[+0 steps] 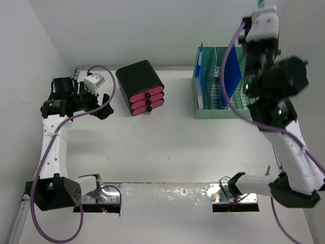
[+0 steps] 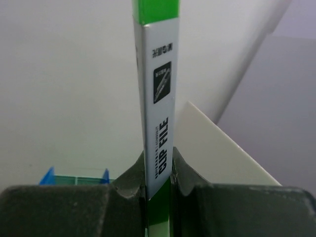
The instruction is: Organize the desk
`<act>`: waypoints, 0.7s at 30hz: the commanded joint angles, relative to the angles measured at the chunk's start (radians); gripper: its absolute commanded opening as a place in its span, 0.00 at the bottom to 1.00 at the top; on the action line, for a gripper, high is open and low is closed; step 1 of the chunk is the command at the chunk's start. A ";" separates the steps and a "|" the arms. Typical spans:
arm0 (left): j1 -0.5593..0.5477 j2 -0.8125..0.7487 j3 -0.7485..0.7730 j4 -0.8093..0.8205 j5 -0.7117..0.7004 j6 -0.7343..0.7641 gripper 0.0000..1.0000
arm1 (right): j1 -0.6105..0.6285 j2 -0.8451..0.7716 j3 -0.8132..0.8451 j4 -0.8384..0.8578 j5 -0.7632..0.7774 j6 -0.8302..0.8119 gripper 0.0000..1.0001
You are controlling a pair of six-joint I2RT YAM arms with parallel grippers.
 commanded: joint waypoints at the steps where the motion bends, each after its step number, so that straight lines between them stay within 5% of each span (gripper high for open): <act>1: 0.003 -0.021 -0.011 0.012 0.029 0.027 0.94 | -0.253 0.127 0.137 -0.202 -0.113 0.258 0.00; 10: 0.002 -0.011 -0.041 0.032 0.011 0.070 0.94 | -0.594 0.210 0.107 -0.223 -0.440 0.556 0.00; 17: -0.013 0.048 -0.030 0.038 0.023 0.075 0.93 | -0.773 0.150 -0.116 -0.131 -0.737 0.674 0.00; 21: -0.041 0.080 -0.016 0.055 -0.006 0.059 0.93 | -0.960 0.098 -0.297 -0.004 -0.964 0.903 0.00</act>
